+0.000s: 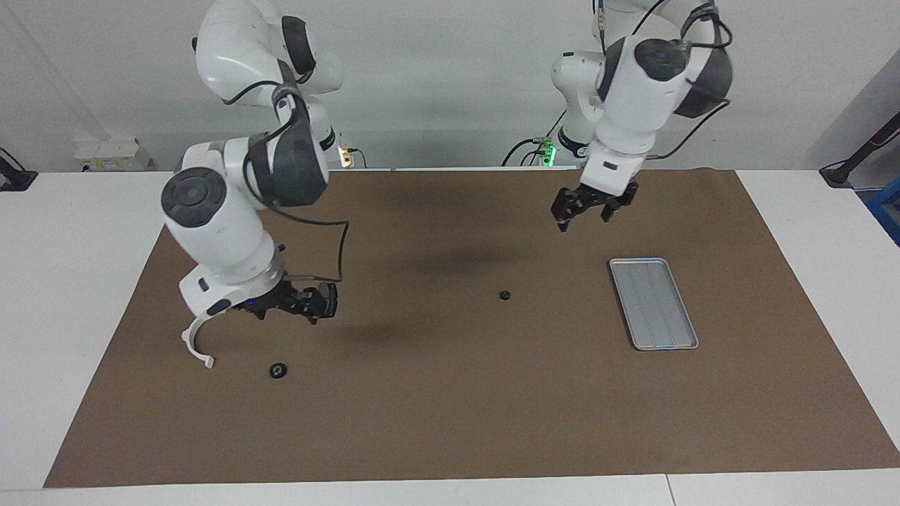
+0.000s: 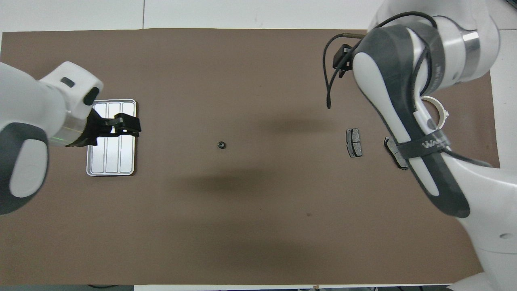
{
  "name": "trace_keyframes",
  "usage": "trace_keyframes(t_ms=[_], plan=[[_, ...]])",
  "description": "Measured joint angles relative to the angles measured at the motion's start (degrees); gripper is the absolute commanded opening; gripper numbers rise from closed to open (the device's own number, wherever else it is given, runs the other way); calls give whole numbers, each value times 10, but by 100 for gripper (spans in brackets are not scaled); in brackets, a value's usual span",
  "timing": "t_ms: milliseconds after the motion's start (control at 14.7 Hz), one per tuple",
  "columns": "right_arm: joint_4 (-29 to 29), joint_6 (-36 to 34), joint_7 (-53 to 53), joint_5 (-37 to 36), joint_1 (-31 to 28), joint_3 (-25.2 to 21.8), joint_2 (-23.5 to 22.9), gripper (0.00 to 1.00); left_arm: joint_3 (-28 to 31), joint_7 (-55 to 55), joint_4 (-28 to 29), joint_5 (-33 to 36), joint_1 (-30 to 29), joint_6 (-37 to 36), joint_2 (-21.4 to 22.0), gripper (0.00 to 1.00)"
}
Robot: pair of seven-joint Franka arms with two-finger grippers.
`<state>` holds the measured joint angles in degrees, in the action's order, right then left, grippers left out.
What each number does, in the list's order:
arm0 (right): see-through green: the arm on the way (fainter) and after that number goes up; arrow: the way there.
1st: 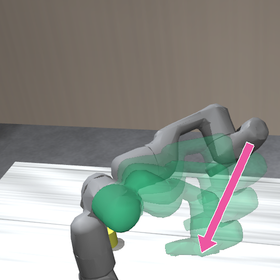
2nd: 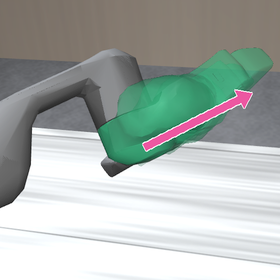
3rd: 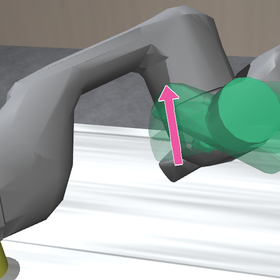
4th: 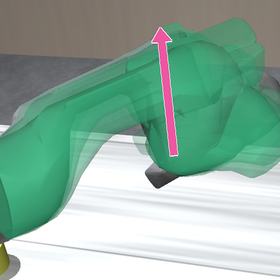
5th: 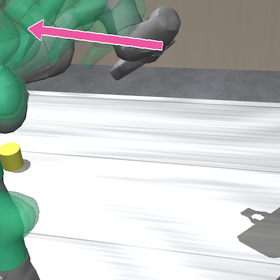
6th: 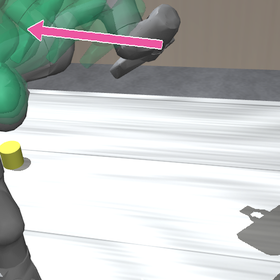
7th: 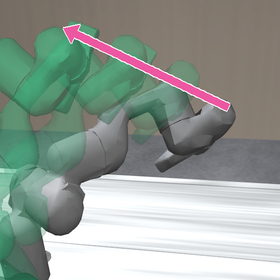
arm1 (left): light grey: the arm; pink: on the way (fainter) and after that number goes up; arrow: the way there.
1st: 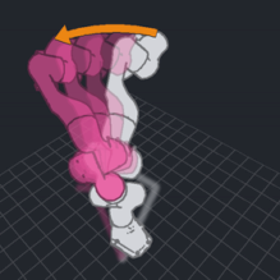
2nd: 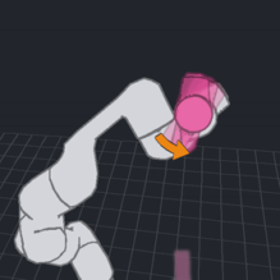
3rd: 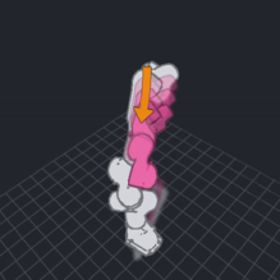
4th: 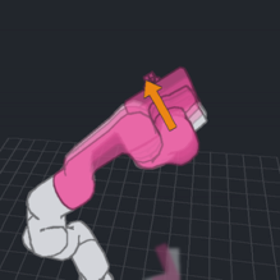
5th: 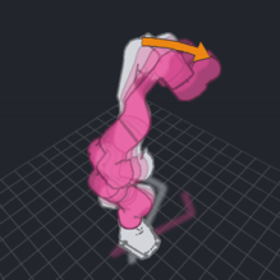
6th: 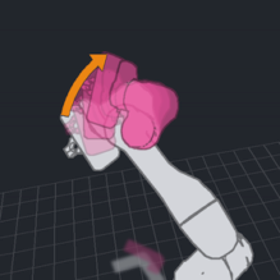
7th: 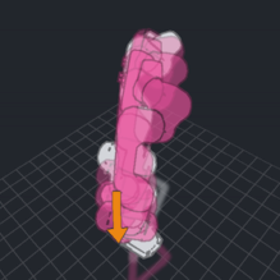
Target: Pick bearing gear from pile to tray
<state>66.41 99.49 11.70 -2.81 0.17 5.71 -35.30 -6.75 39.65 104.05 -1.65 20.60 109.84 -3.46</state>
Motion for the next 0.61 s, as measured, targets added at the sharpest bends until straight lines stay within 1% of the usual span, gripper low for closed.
trace_keyframes(t_ms=[136,272,408,612], plan=[[90,103,-20,-7,-21,0,6,100,0,68,0,3,45,51,-50,100],[147,166,-22,-16,-27,0,4,100,1,111,0,28,66,85,-100,100],[169,196,-22,-20,-29,0,-2,100,2,131,3,44,69,123,-139,100],[177,221,-23,-31,-28,0,-6,100,10,132,11,47,68,174,-172,94]])
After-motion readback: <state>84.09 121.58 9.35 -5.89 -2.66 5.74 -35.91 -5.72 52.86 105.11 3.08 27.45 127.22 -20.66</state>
